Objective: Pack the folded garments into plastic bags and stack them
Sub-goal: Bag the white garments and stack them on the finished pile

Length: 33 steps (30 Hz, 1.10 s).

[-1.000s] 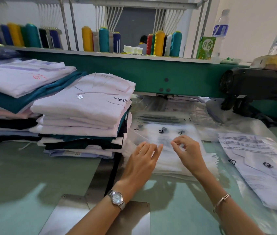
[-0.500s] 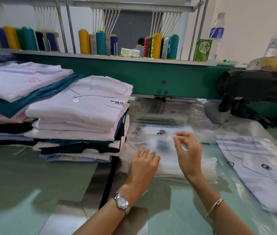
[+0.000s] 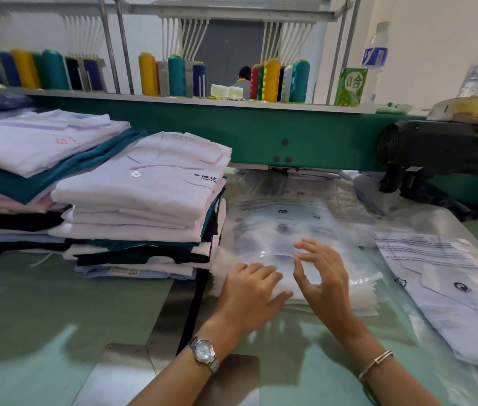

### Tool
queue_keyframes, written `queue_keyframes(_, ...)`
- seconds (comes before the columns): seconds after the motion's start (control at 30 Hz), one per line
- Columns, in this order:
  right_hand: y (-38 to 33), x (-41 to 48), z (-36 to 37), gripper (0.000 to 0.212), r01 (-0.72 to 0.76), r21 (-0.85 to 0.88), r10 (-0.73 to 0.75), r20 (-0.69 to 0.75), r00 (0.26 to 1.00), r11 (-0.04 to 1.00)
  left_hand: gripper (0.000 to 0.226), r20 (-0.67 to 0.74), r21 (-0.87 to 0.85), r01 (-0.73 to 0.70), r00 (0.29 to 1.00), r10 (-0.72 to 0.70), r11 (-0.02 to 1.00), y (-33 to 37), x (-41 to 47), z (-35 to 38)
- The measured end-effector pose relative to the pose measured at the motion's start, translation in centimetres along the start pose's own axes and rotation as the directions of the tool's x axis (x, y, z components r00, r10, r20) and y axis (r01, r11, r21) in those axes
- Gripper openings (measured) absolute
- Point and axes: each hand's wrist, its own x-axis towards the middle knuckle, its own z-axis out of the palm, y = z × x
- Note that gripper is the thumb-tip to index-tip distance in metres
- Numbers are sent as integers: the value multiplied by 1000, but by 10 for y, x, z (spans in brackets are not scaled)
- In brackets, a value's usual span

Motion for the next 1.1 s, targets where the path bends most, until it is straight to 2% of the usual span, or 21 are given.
queue_keyframes(0.1,1,-2,-1,7,-75,-5,75,23,997,997,15,-288,-91,-91,956,62,992,-4,3,-22)
queue_keyframes(0.17,-1,-4,-2,10,-112,-8,112,27,993,994,18,-378,-61,-55,925,28,997,-16,7,-39)
queue_keyframes(0.23,-3,-5,-2,10,-125,-13,126,37,991,992,34,-337,13,39,941,-32,999,-35,13,-56)
queue_keyframes(0.33,-6,-5,-4,6,-140,-34,142,74,987,990,65,-121,255,169,982,-142,952,-71,20,-81)
queue_keyframes(0.4,-6,-4,-4,7,-148,-57,153,117,981,987,76,-2,381,197,977,-213,903,-96,24,-96)
queue_keyframes(0.53,-5,-3,-4,9,-184,-118,205,204,957,976,85,57,327,296,942,-331,898,-127,28,-116)
queue_keyframes(0.63,-6,-3,-4,17,-226,-152,258,239,936,962,81,75,305,301,938,-338,903,-128,31,-116)
queue_keyframes(0.83,-9,-3,-4,17,-250,-150,286,319,904,957,66,122,193,294,939,-321,936,-135,35,-124)
queue_keyframes(0.9,-10,-3,-4,18,-271,-170,314,331,890,947,59,90,127,236,964,-248,963,-135,39,-127)
queue_keyframes(1.0,-10,-2,-5,16,-278,-201,335,363,869,939,46,8,145,60,998,-62,988,-133,43,-128)
queue_keyframes(1.1,-11,-2,-5,12,-244,-203,306,381,872,948,42,-103,146,119,989,-104,982,-130,50,-130)
